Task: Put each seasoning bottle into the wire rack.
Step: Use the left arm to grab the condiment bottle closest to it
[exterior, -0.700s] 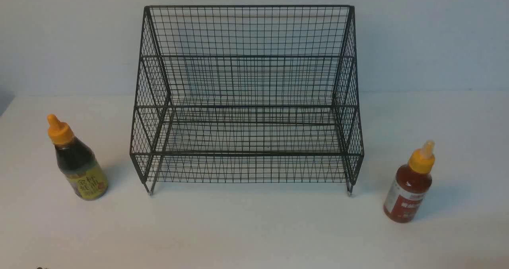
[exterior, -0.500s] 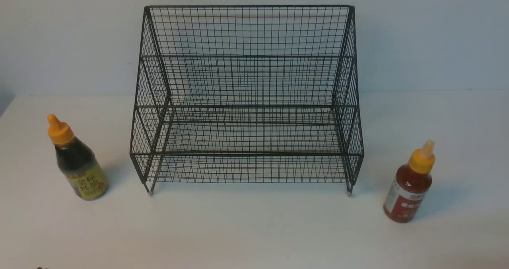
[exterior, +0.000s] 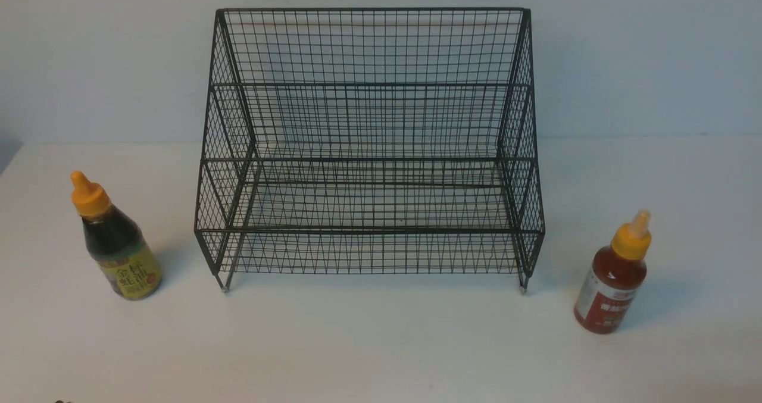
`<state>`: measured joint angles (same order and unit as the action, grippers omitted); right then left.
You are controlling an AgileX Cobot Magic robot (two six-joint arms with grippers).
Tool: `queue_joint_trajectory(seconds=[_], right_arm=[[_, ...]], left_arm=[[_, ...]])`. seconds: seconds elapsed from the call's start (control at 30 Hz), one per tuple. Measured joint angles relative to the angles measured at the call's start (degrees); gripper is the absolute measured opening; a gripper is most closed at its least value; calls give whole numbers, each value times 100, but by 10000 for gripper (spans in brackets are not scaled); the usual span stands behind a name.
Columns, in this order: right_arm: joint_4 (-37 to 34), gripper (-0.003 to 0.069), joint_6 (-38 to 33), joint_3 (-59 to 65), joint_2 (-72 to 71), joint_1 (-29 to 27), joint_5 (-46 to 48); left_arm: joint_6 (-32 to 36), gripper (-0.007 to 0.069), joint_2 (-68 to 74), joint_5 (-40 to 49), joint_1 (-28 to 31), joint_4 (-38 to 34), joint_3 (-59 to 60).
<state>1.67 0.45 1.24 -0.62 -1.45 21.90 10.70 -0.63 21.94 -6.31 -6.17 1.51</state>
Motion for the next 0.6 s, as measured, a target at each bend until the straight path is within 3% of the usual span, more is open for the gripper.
queue_joint_trajectory(seconds=[0.3, 0.6], right_arm=[[0, -15, 0, 0, 0, 0, 0], [0, -15, 0, 0, 0, 0, 0]], left_arm=[[-69, -4, 0, -400, 0, -239, 12], [-317, -4, 0, -2624, 0, -2016, 12]])
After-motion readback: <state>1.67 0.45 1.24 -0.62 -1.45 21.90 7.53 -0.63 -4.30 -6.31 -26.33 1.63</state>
